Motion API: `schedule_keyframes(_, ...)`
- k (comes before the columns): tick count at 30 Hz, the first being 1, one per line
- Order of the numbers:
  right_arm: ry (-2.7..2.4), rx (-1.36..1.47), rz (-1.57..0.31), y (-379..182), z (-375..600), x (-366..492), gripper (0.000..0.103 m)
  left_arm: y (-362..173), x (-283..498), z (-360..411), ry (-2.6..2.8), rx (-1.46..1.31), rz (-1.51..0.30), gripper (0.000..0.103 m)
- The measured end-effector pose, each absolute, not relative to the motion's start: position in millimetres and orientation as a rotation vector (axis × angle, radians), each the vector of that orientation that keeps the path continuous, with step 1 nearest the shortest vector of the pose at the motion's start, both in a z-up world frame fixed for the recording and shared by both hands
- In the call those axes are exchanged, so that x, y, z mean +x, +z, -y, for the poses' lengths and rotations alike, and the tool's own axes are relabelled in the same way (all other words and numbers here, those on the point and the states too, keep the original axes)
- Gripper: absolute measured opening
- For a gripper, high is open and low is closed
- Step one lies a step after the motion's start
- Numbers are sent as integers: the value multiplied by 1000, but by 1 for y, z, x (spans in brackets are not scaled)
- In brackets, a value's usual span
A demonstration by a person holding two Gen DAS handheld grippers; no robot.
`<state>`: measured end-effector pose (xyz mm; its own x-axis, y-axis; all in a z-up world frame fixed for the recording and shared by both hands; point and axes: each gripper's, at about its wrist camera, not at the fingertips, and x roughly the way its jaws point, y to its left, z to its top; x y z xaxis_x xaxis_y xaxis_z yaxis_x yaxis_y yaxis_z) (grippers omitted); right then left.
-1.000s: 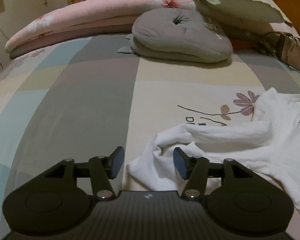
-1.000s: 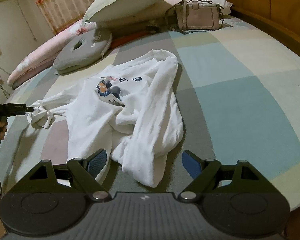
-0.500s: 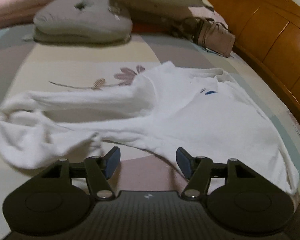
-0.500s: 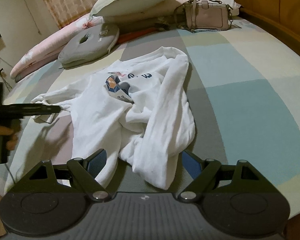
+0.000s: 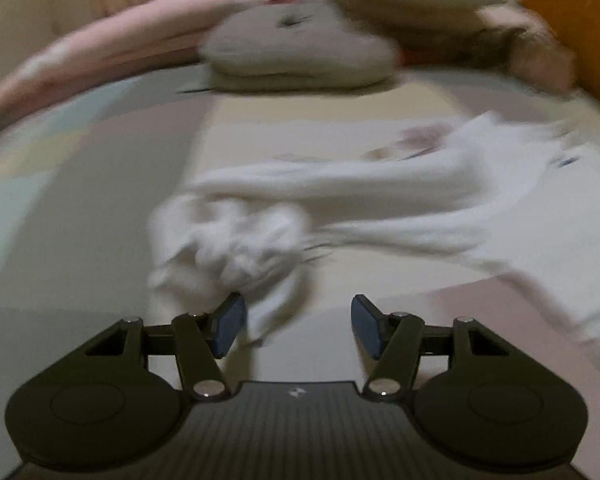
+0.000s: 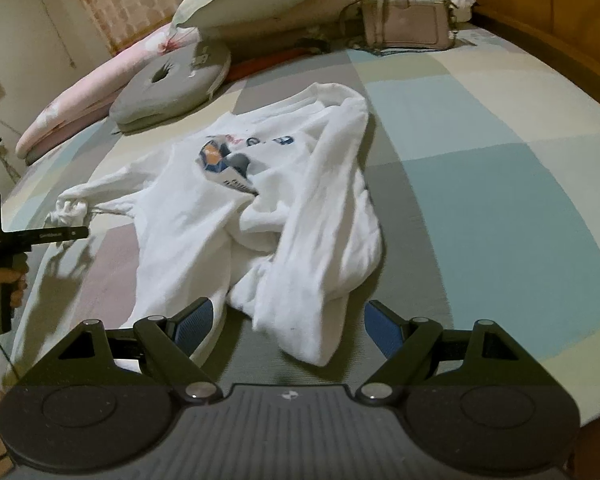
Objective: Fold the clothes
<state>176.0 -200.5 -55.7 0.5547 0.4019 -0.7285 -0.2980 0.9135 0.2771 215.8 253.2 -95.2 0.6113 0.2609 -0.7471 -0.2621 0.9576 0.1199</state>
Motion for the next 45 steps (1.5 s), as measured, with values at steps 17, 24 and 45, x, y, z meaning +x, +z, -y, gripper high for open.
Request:
schedule_keyframes(17,374,140,-975,-91,210,191,86,-58,160,-177,47,-114,-800,71)
schedule_keyframes(24,338,125,-918,-85,200,200,87,-55,159,-76,-175,73,-793,77)
schedule_keyframes(45,13,-56,-965,-99,245,241,88,-62,173,-26,-217,76,-779,80)
